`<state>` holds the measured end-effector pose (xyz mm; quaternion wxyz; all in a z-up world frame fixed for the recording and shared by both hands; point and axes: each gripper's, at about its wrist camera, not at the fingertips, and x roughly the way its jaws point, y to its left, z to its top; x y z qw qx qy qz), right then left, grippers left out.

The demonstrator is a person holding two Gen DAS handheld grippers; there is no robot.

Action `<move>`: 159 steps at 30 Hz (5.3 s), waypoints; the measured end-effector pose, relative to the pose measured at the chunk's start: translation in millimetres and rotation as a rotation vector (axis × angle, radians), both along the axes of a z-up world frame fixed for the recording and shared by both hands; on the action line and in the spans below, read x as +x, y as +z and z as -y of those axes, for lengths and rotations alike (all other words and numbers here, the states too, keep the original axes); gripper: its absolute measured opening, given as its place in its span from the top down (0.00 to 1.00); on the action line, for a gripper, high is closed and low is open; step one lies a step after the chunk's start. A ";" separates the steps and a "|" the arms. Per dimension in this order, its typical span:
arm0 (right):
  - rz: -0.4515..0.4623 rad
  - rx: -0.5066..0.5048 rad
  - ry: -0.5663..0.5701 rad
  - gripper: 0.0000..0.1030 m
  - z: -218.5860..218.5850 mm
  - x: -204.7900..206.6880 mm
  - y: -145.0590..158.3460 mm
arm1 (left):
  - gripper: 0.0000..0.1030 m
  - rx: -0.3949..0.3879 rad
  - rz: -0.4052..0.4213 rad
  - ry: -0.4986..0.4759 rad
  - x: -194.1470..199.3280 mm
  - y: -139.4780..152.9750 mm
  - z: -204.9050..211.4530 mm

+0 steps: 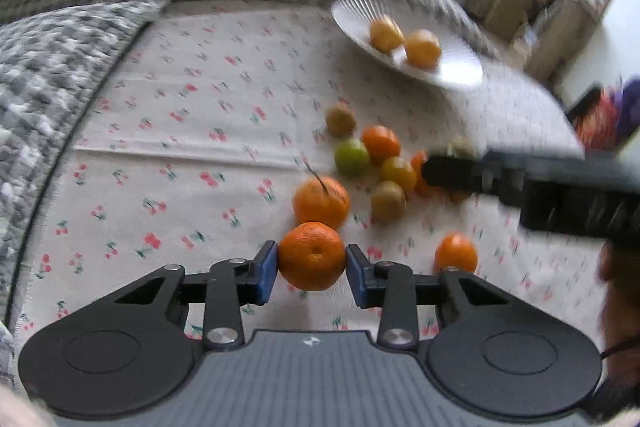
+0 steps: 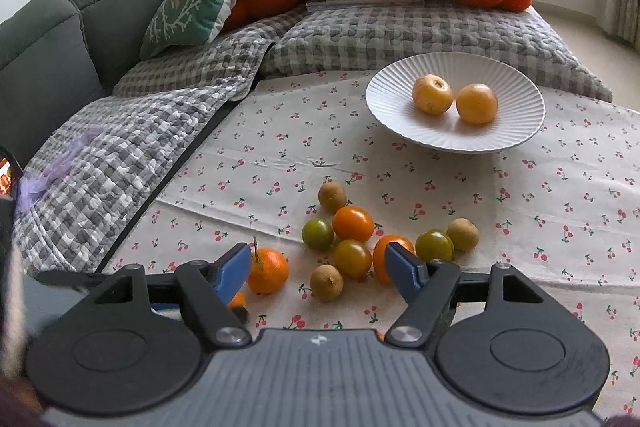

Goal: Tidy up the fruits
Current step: 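Grasp a mandarin with left tool while right tool grasps a stemmed mandarin, then carry both mandarins to the white plate and lower them beside the pear, then open both tools to release the mandarins and withdraw from the plate, then grasp a small orange fruit with right tool while left tool approaches the pile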

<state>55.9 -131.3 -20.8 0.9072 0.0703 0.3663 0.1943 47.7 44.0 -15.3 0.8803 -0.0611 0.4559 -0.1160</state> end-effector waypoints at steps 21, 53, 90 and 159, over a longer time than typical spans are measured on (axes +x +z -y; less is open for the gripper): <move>0.088 -0.189 0.233 0.48 -73.5 5.7 -36.3 | 0.71 -0.064 0.042 0.204 10.3 18.5 -48.8; 0.073 -0.135 0.165 0.68 -54.6 9.5 -6.6 | 0.71 -0.030 0.025 0.191 14.0 9.8 -43.8; -0.035 0.151 -0.255 0.67 134.0 118.9 17.8 | 0.71 -0.065 0.028 -0.046 164.2 22.8 115.7; 0.142 -0.037 0.013 0.29 44.6 7.0 63.0 | 0.35 -0.027 0.038 -0.001 37.7 24.1 28.0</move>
